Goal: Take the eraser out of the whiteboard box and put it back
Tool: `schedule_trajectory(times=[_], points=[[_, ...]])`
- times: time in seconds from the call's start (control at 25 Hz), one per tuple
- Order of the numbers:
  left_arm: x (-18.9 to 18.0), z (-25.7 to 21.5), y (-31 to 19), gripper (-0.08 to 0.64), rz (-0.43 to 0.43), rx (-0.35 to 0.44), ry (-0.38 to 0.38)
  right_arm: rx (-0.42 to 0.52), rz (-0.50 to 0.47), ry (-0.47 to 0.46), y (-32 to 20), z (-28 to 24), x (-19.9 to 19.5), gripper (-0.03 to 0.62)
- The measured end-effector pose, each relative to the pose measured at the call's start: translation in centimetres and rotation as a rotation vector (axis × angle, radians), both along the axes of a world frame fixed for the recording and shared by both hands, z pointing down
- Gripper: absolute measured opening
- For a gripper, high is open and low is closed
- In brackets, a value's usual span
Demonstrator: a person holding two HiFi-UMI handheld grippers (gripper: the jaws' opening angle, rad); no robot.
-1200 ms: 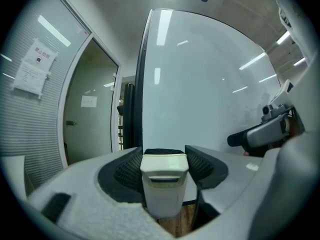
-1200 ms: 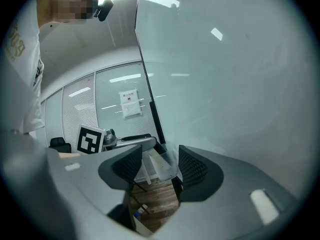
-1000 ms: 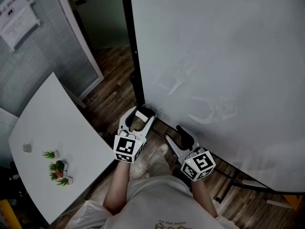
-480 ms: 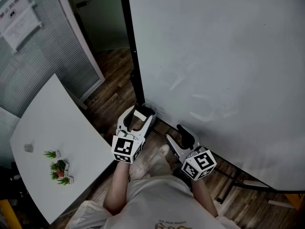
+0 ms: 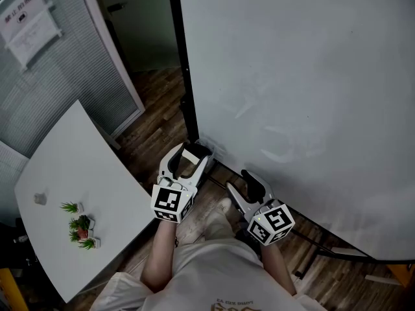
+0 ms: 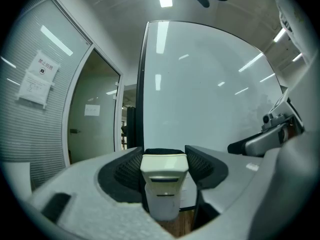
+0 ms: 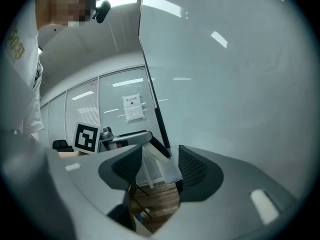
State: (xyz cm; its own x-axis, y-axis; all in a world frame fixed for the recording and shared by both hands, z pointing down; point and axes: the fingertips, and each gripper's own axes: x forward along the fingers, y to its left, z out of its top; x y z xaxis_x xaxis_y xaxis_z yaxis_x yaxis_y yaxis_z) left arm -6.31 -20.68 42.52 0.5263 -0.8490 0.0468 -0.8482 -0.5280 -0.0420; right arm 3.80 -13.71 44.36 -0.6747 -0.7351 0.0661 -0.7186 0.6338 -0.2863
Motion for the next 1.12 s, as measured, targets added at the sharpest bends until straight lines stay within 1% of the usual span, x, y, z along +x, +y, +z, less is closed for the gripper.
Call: schedule_trajectory(times=[0.36, 0.6, 1.12], points=[[-0.5, -1.2, 1.0, 0.264, -0.016, 0.025, 0.015, 0.008, -0.004, 0.001, 1.0, -0.3, 0.0, 0.232], [-0.6, -1.9, 1.7, 0.264, -0.010, 0.041, 0.023, 0.016, -0.004, -0.002, 1.6, -0.5, -0.1, 0.230], [-1.5, -3.2, 3.8, 0.264, -0.022, 0.066, 0.019, 0.029, -0.019, 0.008, 2.6, -1.0, -0.8, 0.230]])
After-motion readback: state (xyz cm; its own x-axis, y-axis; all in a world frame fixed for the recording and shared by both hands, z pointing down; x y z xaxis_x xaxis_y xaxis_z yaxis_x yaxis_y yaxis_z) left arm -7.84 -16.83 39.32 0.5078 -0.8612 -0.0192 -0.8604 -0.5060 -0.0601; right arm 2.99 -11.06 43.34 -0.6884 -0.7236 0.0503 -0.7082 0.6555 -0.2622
